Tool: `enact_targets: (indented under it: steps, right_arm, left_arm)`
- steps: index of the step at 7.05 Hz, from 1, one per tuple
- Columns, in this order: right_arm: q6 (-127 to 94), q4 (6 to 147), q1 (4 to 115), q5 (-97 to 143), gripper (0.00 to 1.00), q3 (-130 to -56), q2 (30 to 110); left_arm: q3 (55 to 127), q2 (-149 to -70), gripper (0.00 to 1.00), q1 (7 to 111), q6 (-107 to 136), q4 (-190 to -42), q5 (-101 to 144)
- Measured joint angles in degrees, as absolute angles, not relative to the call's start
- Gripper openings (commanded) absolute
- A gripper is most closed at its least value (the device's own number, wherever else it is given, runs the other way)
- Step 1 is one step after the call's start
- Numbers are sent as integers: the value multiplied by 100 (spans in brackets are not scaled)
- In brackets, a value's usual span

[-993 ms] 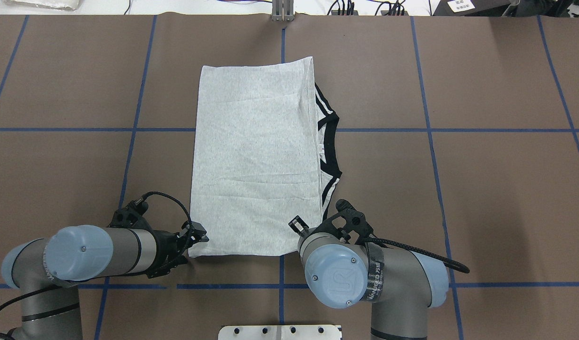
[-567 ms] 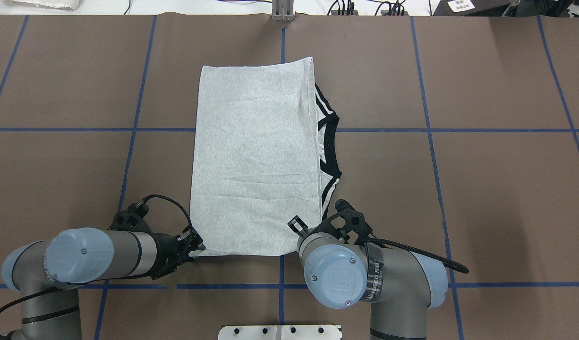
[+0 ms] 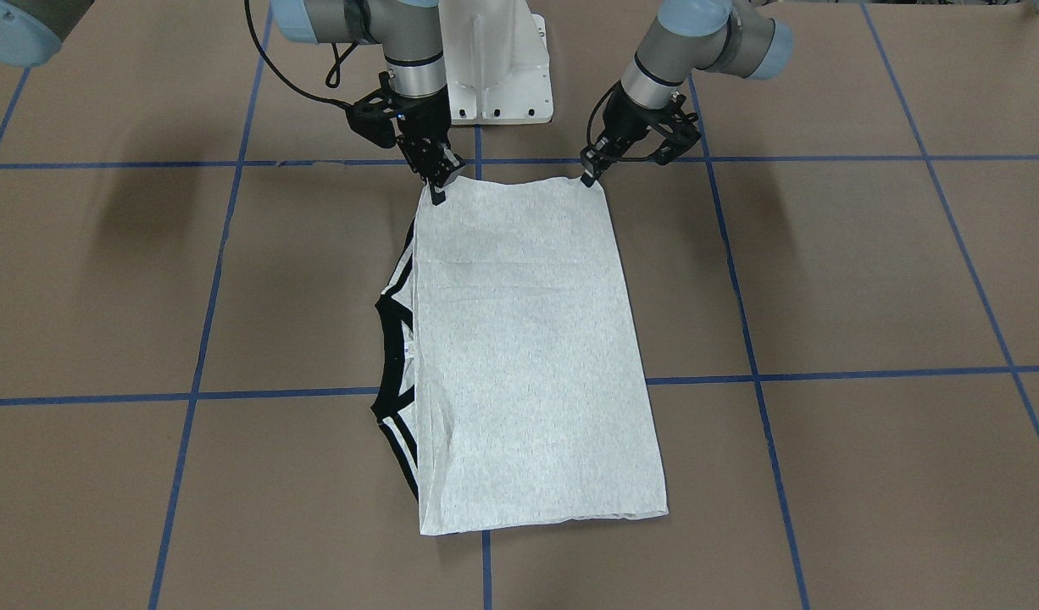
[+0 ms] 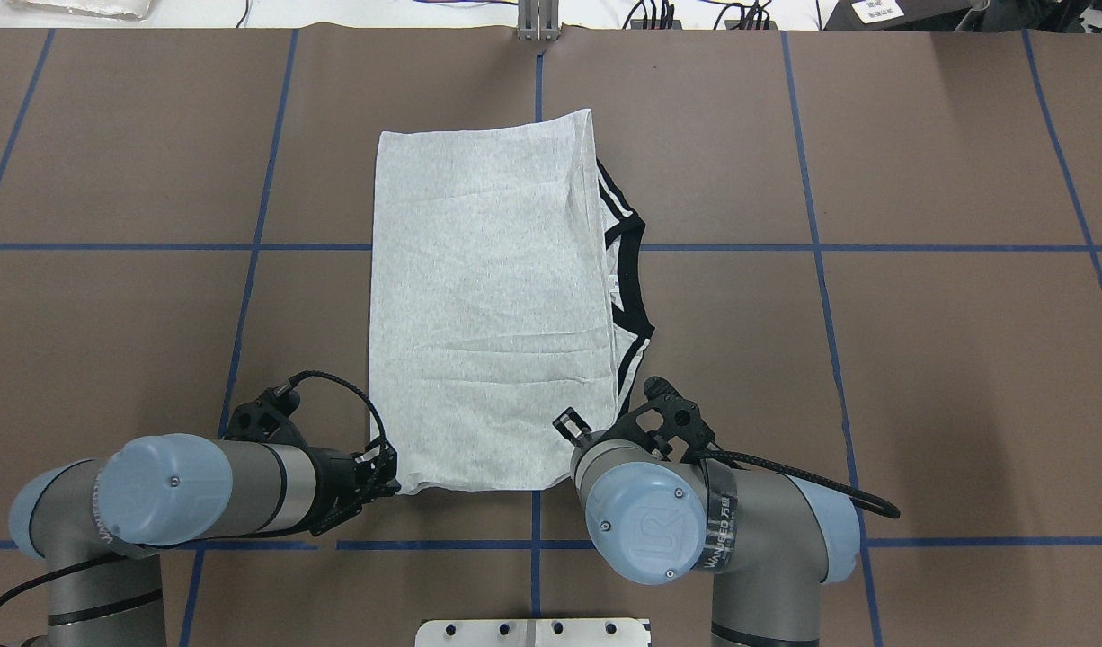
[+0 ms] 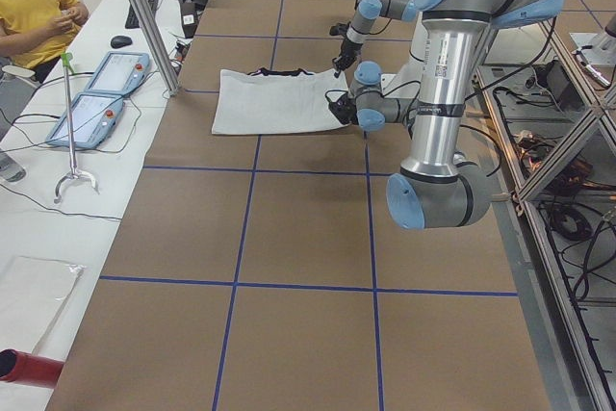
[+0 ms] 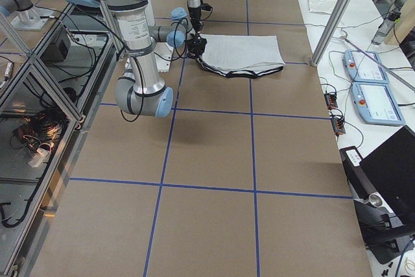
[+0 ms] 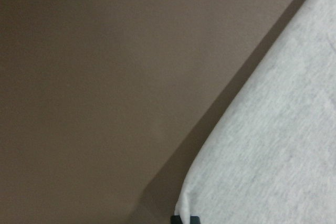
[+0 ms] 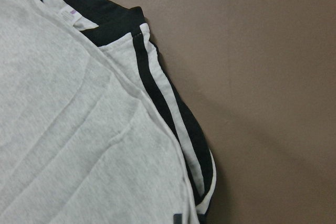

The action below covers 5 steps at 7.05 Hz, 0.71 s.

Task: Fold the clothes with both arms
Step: 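Grasp both near corners and lift them toward the far edge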

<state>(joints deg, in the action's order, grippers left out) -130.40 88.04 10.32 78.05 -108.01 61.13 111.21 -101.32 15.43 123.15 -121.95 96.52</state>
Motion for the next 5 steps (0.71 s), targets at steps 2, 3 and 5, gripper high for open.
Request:
enact_targets:
  steps: [2, 3, 5]
  right_arm:
    - [-13087, 8831, 924, 7782, 0, -11266, 6490]
    - [-13132, 8955, 799, 7737, 0, -11547, 6649]
    - [-13284, 9407, 582, 7679, 0, -12120, 6785]
  left_arm:
    - [11198, -10373, 0, 1479, 12329, -12144, 9650]
    - [11300, -10427, 0, 1351, 12397, -12140, 9631]
    - [11681, -10419, 0, 1075, 12672, -12116, 9604]
